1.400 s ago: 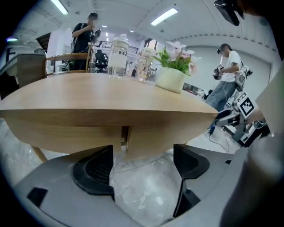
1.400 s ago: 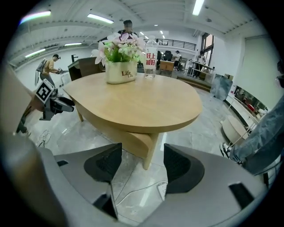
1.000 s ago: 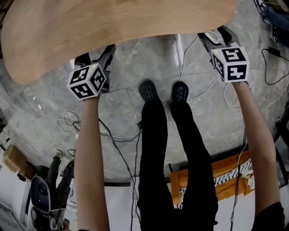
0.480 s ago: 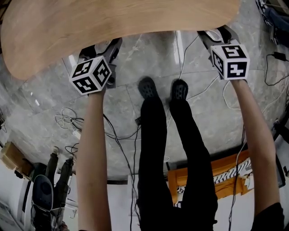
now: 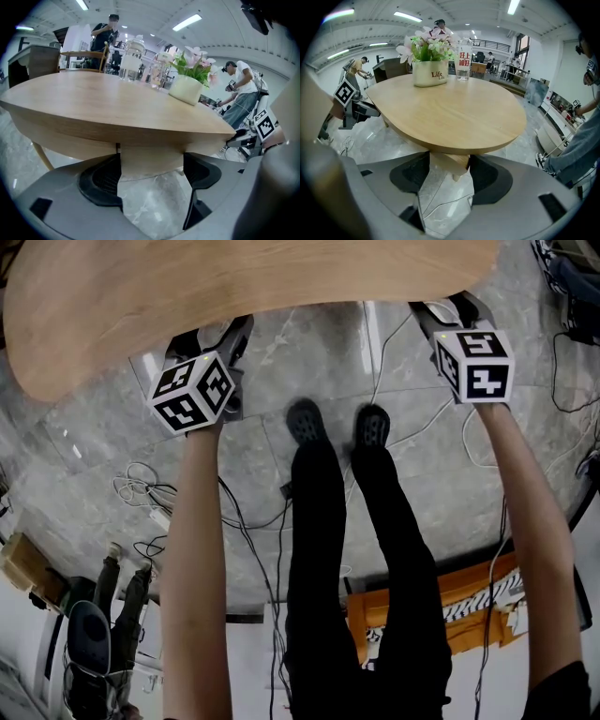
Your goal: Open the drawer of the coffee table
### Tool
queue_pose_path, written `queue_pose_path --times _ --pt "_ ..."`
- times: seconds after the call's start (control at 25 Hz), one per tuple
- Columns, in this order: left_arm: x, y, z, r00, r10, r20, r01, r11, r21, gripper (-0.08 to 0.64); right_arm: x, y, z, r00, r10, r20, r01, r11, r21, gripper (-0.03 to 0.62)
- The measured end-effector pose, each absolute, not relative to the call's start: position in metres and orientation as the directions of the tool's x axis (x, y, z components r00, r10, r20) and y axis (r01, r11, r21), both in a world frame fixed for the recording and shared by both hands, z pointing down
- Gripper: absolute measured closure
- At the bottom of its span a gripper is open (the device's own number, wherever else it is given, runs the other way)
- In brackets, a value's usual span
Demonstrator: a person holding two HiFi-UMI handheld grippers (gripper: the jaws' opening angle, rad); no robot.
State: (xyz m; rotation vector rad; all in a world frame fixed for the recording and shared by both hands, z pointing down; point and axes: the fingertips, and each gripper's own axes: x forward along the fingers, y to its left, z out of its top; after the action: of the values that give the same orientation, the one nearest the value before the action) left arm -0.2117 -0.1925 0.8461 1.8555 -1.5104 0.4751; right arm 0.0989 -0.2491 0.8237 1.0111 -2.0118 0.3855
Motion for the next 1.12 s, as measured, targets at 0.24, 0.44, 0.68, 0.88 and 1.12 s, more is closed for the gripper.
queue_pose_path --times 0.24,0.44,0.68,0.88,1.12 --pt "-0.215 -0.190 0.847 0.236 -0.691 0.683 -0.959 -0.050 0.280 0.140 0.096 -0.249 0.824 -0.320 -0.508 0.800 -0.773 0.628 0.089 0.341" --pt "-0.214 -0.170 0.847 0.243 -0.673 0.699 -0.958 -0.053 0.282 0.140 0.098 -0.227 0.824 -0.314 -0.488 0.814 -0.770 0.633 0.083 0.341" --pt "-0.206 -0.134 0.848 0.240 -0.650 0.721 -0.958 -0.036 0.286 0.140 0.107 -0.196 0.825 -0.298 -0.454 0.840 -0.766 0.639 0.073 0.342" --pt "-0.203 -0.107 0.850 0.244 -0.635 0.733 -0.957 -0.035 0.288 0.141 0.109 -0.168 0.827 -0.306 -0.435 0.847 -0.767 0.639 0.052 0.342" --pt "-0.198 -0.073 0.853 0.247 -0.603 0.758 -0.957 -0.026 0.290 0.141 0.114 -0.134 0.830 -0.293 -0.418 0.860 -0.769 0.638 0.048 0.342"
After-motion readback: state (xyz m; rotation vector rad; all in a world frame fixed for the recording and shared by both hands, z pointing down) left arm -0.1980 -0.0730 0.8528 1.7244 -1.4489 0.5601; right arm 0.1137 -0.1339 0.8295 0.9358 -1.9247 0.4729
